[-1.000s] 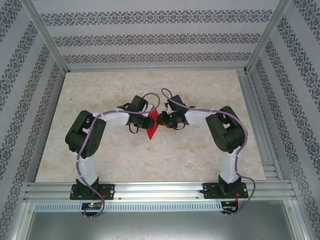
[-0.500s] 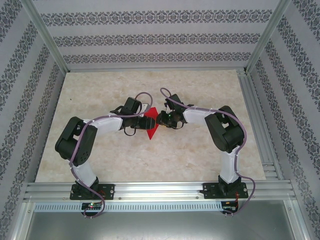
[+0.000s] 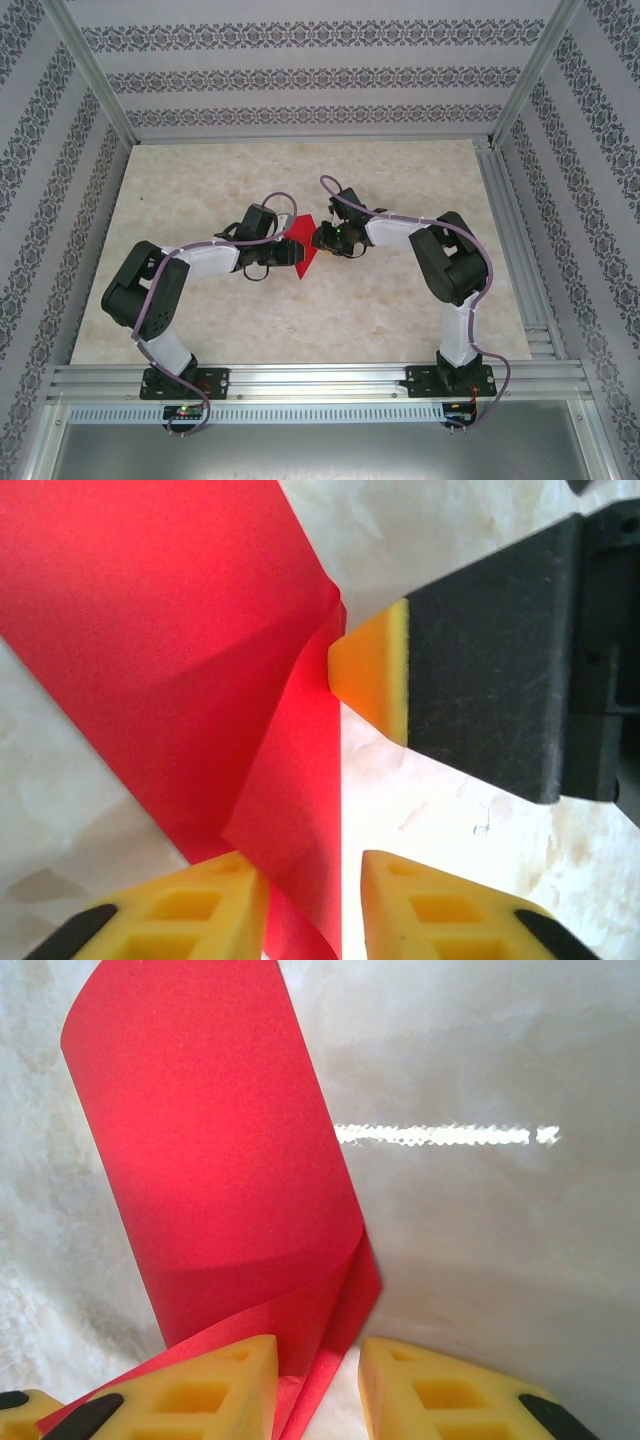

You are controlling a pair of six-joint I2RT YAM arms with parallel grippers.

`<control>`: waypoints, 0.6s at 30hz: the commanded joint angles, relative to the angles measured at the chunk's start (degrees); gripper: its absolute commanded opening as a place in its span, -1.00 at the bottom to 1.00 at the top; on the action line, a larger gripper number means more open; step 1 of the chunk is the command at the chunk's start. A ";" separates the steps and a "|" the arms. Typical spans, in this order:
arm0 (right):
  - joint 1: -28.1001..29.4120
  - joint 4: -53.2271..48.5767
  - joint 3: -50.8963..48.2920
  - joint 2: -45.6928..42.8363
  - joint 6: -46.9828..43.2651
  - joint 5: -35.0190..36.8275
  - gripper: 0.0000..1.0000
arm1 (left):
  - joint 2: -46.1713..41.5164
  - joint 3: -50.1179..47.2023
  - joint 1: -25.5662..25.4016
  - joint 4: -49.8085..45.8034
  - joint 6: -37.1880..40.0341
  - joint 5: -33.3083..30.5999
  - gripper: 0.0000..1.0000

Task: Fold a paper plane with a square sheet of paper (pick it up from the middle)

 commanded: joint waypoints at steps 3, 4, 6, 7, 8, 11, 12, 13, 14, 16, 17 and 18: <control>0.33 -0.97 -0.81 2.34 0.76 3.15 -0.39 | 2.38 2.10 0.52 1.38 0.54 -1.07 -0.64; 0.33 -0.81 -0.77 2.16 0.62 2.92 -0.39 | 2.72 2.34 0.55 1.15 0.62 -1.34 -0.68; 0.25 -0.75 -0.90 1.81 0.66 2.62 -0.37 | 3.11 2.55 0.54 1.07 0.63 -1.76 -0.74; 0.15 -0.53 -0.96 1.51 0.53 2.31 -0.37 | 3.29 2.79 0.59 0.77 0.80 -2.11 -0.77; 0.08 -0.31 -1.06 1.14 0.50 2.04 -0.36 | 3.49 3.08 0.57 0.43 1.01 -2.38 -0.80; -0.27 0.36 -1.25 -0.16 0.21 1.18 -0.32 | 4.04 3.67 0.54 -0.20 1.37 -2.55 -0.84; -0.36 0.60 -1.38 -0.66 0.19 0.80 -0.31 | 4.17 3.82 0.53 -0.42 1.52 -2.74 -0.85; -0.45 1.34 -1.58 -1.23 0.06 0.19 -0.30 | 4.29 4.03 0.59 -0.74 1.67 -2.84 -0.86; -0.61 2.07 -1.97 -1.97 0.08 -0.34 -0.28 | 4.47 4.22 0.57 -0.94 1.82 -2.84 -0.86; -0.81 3.71 -2.69 -3.45 -0.18 -1.57 -0.24 | 4.78 4.52 0.58 -1.34 2.08 -2.90 -0.87; -0.89 4.28 -2.99 -4.29 -0.29 -2.18 -0.23 | 4.98 4.72 0.57 -1.63 2.17 -2.92 -0.87; -0.94 4.80 -3.27 -4.98 -0.54 -2.67 -0.22 | 5.10 4.84 0.56 -1.83 2.26 -3.01 -0.87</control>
